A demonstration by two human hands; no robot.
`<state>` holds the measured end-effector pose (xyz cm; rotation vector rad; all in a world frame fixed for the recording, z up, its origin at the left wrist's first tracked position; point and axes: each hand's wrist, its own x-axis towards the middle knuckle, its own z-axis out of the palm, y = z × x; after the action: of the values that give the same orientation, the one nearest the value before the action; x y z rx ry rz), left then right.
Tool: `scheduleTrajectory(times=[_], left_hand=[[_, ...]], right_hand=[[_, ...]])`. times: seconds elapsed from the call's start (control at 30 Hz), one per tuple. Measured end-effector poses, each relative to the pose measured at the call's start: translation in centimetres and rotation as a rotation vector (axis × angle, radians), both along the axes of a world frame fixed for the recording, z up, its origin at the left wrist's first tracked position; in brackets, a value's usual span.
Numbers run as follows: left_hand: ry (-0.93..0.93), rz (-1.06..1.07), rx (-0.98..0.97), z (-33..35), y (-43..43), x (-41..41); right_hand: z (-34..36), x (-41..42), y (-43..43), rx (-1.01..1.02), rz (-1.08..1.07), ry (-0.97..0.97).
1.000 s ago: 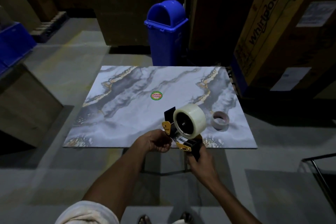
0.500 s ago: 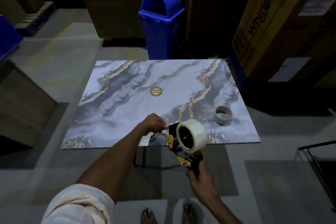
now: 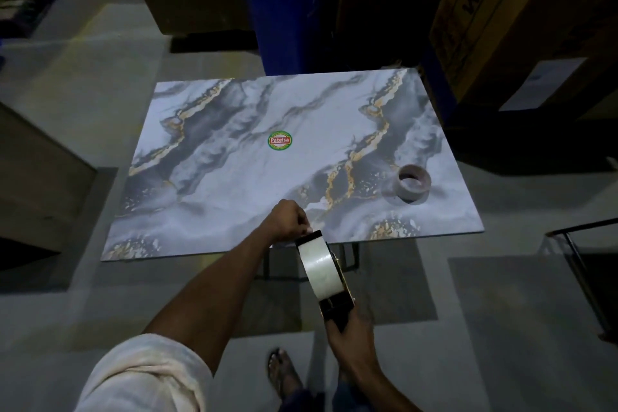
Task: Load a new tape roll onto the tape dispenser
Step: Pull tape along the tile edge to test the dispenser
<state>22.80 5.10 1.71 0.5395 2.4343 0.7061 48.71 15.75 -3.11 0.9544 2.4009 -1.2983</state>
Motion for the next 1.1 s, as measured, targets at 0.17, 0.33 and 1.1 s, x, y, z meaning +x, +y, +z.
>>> scheduleTrajectory(times=[0.17, 0.33, 1.1], left_hand=[[0.033, 0.013, 0.002, -0.3, 0.5, 0.1], [0.043, 0.005, -0.016, -0.6, 1.6, -0.5], [0.07, 0.096, -0.019, -2.4, 3.5, 0.9]], right_hand=[[-1.3, -0.5, -0.7, -0.047, -0.007, -0.037], [-1.0, -0.8, -0.9, -0.067, 0.025, -0.072], [-0.5, 3.4, -1.7, 0.004, -0.019, -0.11]])
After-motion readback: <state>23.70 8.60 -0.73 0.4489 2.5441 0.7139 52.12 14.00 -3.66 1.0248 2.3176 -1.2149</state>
